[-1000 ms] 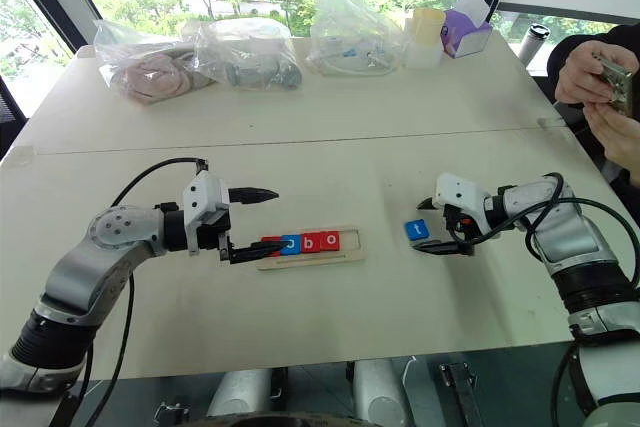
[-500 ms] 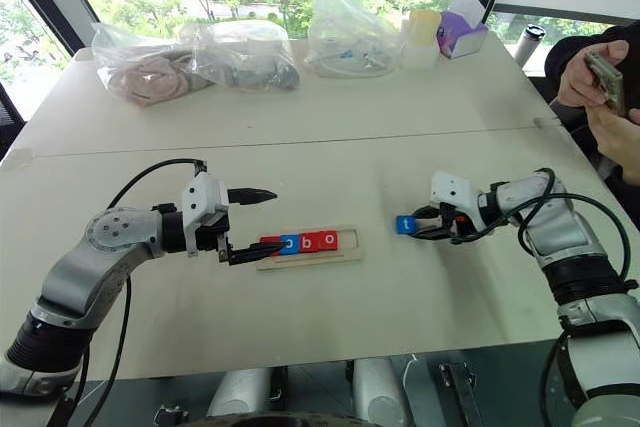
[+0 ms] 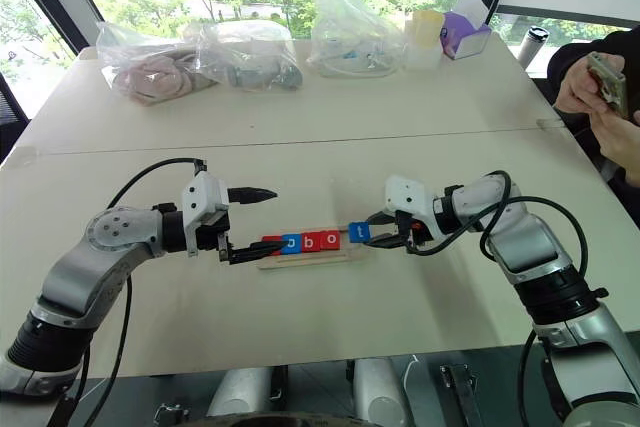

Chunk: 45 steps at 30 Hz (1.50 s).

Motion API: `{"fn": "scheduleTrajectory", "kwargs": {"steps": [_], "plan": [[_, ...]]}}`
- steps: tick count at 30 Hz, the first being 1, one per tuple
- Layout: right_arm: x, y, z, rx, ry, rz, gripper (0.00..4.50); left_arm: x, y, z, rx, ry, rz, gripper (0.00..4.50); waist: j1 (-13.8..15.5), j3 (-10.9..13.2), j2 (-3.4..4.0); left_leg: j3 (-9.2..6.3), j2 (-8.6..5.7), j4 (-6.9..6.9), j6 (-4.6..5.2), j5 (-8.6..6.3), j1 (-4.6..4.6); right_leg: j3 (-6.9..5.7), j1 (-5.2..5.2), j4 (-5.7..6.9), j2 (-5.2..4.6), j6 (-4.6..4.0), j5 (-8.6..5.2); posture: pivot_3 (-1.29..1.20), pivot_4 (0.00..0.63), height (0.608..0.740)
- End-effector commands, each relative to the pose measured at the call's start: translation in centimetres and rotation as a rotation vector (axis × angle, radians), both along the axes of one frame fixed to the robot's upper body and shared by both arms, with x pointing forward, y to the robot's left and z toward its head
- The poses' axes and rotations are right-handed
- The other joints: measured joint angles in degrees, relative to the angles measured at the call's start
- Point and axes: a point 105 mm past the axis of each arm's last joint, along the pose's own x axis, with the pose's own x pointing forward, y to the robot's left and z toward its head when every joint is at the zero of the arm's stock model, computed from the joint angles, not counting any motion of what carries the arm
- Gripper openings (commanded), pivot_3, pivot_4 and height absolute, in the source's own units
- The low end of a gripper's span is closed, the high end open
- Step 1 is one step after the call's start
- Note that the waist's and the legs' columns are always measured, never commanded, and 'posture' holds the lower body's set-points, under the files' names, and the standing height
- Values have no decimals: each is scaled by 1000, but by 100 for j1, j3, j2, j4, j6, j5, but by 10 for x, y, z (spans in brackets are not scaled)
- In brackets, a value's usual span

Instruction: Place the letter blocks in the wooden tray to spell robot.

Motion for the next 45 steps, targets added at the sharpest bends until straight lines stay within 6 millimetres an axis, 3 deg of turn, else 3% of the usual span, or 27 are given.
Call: {"fn": "scheduleTrajectory", "kwargs": {"steps": [1, 17, 45], "plan": [[0, 8, 6, 9, -39, 15, 1084, -4, -4, 9, -16, -33, -14, 4500, -13, 0, 0, 0, 0, 0, 0, 0, 0, 0, -1, 1, 1, 0, 0, 0, 150, 740], [2, 14, -7, -15, -33, 14, 1084, -5, -4, 8, -17, -31, -14, 4500, -4, 0, 0, 0, 0, 1, 0, 0, 1, 0, -1, 3, 1, 1, 0, 0, 150, 740], [10, 12, -5, -30, -53, 4, 1084, -5, -6, 7, -26, -29, -8, 4500, -4, 0, 0, 0, 0, 1, 0, 0, 1, 0, -1, 5, 1, 1, 0, 0, 150, 740]]}}
